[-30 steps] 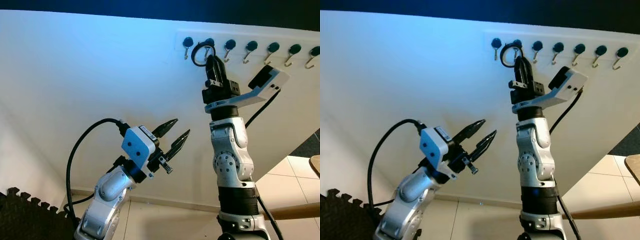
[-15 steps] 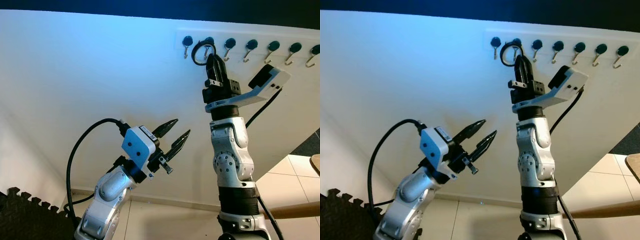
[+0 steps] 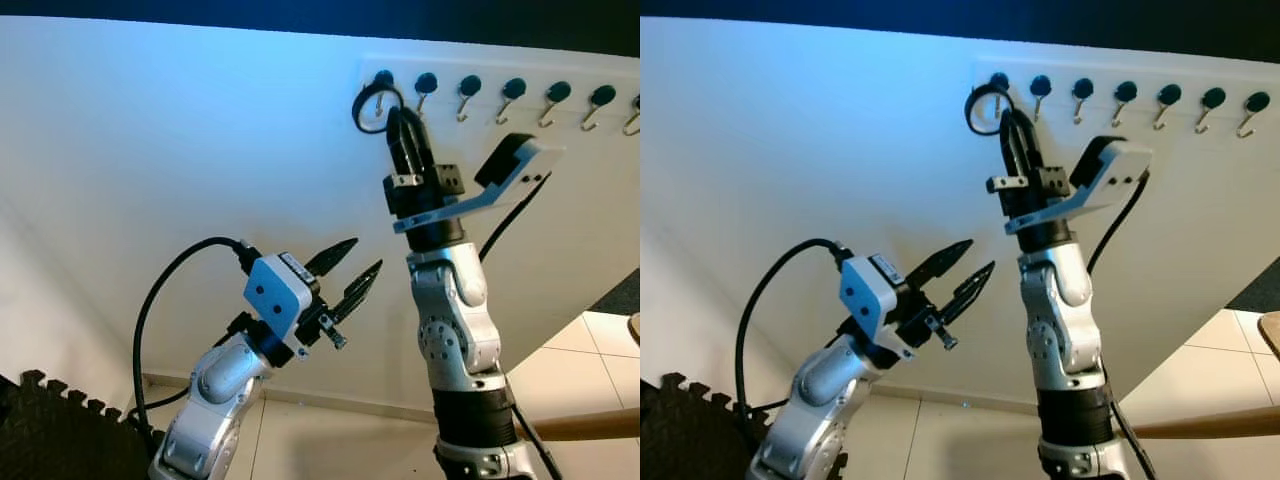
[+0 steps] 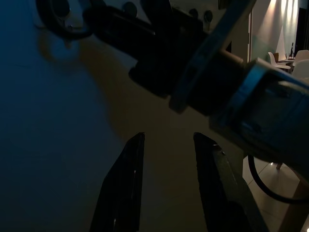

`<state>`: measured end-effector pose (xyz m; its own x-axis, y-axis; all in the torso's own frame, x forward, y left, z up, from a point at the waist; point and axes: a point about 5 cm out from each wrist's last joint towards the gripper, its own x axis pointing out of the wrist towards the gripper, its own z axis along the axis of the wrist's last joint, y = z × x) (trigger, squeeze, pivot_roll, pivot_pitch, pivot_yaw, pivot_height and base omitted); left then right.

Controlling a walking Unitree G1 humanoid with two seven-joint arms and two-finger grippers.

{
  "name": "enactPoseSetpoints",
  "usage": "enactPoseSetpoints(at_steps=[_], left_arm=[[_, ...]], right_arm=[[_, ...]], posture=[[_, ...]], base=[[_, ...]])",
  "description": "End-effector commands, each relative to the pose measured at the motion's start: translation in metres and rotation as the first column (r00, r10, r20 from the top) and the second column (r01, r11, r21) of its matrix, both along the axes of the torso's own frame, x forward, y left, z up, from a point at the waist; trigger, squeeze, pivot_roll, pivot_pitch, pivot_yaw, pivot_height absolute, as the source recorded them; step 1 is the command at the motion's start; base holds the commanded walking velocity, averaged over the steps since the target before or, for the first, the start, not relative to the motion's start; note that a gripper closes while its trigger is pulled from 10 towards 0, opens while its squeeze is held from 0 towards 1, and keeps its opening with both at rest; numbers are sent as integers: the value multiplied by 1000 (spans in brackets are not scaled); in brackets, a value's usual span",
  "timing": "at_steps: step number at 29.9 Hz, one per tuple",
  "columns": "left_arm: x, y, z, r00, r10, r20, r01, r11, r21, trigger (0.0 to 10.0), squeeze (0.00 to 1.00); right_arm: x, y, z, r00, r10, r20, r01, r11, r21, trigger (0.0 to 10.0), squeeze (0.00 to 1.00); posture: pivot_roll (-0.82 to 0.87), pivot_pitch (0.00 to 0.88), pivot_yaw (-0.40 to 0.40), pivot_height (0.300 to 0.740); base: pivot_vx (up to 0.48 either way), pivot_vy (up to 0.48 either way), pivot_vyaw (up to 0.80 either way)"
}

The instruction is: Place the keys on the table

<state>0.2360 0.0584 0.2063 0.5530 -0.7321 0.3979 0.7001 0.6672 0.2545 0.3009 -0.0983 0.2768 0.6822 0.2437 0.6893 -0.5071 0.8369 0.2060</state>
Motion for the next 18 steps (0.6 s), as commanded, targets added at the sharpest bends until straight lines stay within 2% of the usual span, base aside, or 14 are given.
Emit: enactPoseSetpoints(at_steps=[1,6,9,10,12,13,15,16,17,18], left_arm=[[-3,-1,0,1000,-16,5,16,1000,20,10000,0],[-3,-1,-1,1000,-16,5,16,1000,21,10000,0],[-3,-1,-2,1000,-15,1,15,1000,23,10000,0],[-3,-1,-3,1000,-13,-4,13,1000,26,10000,0],[-3,0,-4,1000,-11,-7,12,1000,28,10000,0],[-2,1,-7,1000,-6,-14,6,999,35,10000,0],[-2,2,-9,1000,-2,-18,3,999,39,10000,0],[-2,3,-11,1000,3,-24,-2,999,45,10000,0],[-1,5,-13,999,9,-31,-8,999,52,10000,0],[-1,5,-13,999,9,-31,-8,999,52,10000,0]], right_arm=[[-4,-1,1,1000,-5,26,6,1000,-9,4588,0],[-6,-1,-10,1000,-18,10,18,999,-43,4745,0],[-6,-1,-17,1000,-24,-3,24,998,-61,4392,0],[-6,-3,-23,999,-39,-18,38,997,-72,3647,0],[-6,-4,-27,998,-50,-28,47,996,-79,3647,0],[-5,-9,-36,995,-78,-59,73,994,-80,1804,0],[-5,-12,-42,992,-97,-80,90,993,-81,1804,0],[-3,-16,-49,985,-129,-113,120,989,-83,392,0],[-1,-22,-58,975,-158,-153,147,986,-84,0,0],[-1,-22,-58,975,-158,-153,147,986,-84,0,0]], posture=[[46,136,-24,740],[45,131,-24,740],[44,132,-24,740],[44,132,-25,740],[44,132,-25,740],[45,133,-26,740],[45,133,-26,740],[45,134,-26,740],[45,134,-26,740],[45,134,-26,740]], base=[[0,0,0],[0,0,0],[0,0,0],[0,0,0],[0,0,0],[0,0,0],[0,0,0],[0,0,0],[0,0,0],[0,0,0]])
